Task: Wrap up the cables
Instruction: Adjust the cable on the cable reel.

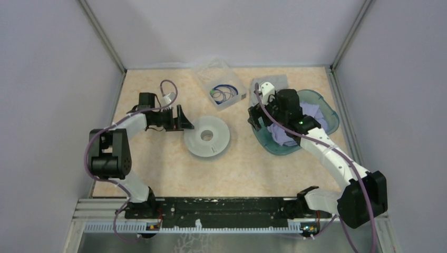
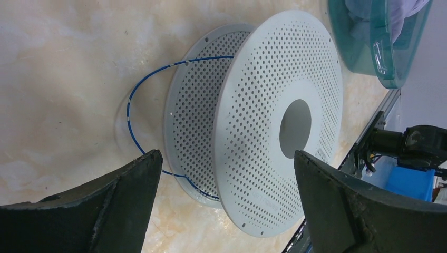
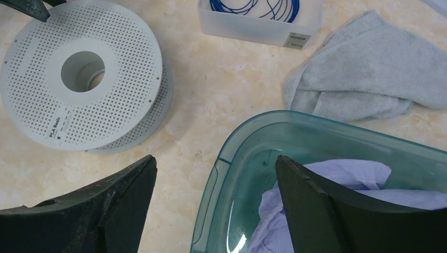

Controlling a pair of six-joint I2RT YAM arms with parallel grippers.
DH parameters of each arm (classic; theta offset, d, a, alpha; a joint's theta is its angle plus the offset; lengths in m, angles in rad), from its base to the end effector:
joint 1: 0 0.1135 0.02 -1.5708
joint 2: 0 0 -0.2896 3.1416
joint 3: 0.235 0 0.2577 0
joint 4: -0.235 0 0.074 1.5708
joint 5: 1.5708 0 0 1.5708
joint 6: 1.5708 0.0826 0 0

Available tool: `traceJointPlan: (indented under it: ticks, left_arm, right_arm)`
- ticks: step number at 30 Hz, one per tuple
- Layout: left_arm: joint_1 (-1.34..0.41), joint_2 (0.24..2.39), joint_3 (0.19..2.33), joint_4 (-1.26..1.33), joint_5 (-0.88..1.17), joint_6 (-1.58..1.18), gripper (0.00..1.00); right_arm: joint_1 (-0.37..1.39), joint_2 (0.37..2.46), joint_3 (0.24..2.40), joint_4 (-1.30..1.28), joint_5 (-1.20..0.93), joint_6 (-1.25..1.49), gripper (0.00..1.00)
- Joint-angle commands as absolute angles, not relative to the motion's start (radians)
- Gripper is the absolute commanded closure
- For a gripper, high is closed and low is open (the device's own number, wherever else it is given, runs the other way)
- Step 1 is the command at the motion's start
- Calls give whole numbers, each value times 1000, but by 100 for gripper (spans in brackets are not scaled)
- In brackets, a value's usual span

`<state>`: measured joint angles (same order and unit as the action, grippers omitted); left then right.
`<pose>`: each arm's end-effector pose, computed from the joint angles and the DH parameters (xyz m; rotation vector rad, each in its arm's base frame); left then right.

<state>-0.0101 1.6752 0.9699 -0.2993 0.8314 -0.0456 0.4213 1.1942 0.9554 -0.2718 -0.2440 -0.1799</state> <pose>0.3488 -0.0646 0.1753 0.2654 2.4034 -1.0777 0.2708 0.1432 0.3065 -0.7601 1.9463 0.4007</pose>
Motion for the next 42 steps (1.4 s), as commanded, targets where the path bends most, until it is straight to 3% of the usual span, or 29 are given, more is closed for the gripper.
traceJointPlan:
  ticks: [1, 8, 42]
  left_arm:
    - [-3, 1628, 956, -248, 832, -50, 0]
    - [-3, 1614, 934, -238, 766, -41, 0]
    - [-35, 1724, 949, -229, 979, -37, 2]
  right_arm:
    - [410, 1193, 950, -227, -261, -178, 17]
    - [405, 1193, 942, -223, -263, -177, 17]
    - [376, 1210, 926, -213, -277, -179, 17]
